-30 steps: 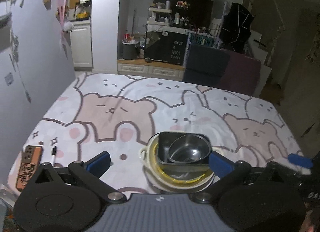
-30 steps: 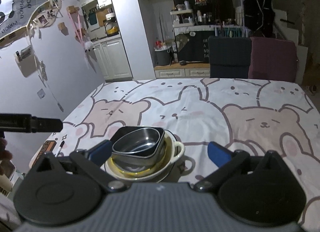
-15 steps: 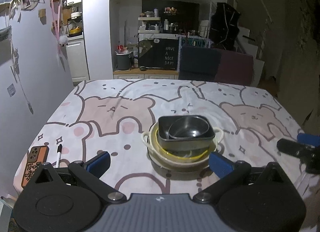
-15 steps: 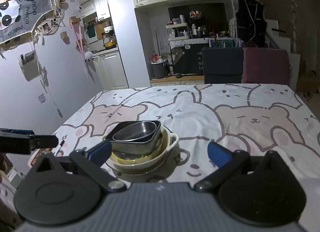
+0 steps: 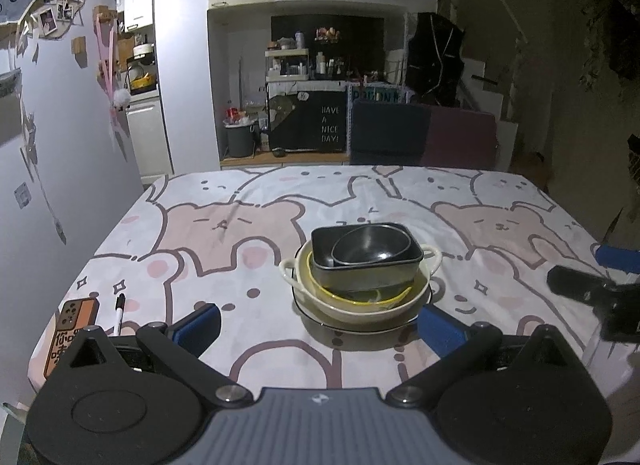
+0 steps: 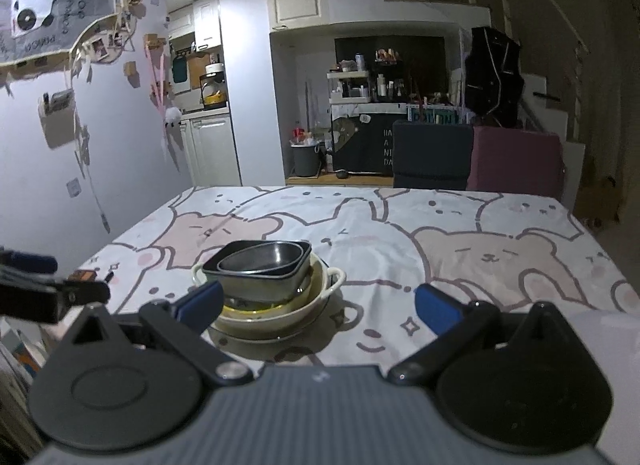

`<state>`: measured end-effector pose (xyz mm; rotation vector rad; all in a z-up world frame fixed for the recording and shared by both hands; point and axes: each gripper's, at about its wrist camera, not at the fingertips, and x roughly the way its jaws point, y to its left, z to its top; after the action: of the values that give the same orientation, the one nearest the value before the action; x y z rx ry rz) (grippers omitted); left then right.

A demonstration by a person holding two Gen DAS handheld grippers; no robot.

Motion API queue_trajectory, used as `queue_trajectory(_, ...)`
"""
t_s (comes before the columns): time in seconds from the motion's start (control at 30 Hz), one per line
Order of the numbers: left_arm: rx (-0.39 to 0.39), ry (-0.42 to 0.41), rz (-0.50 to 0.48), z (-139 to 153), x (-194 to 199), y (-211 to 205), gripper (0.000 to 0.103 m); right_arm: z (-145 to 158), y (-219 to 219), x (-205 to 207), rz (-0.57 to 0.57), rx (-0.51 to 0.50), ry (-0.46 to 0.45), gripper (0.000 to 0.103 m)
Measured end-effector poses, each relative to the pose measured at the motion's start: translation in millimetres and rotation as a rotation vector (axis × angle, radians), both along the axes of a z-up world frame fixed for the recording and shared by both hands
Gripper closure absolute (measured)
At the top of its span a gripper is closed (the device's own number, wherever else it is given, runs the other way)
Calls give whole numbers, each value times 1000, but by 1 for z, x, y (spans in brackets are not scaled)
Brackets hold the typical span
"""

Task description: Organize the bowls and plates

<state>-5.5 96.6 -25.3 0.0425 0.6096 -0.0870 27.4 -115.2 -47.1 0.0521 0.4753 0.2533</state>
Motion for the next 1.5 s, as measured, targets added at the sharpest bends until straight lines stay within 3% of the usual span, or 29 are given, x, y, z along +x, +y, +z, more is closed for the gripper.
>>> queue_trajectory(1.5, -13, -16, -24, -3, 1, -7, 0, -3, 0, -1, -12, -17, -15, 0)
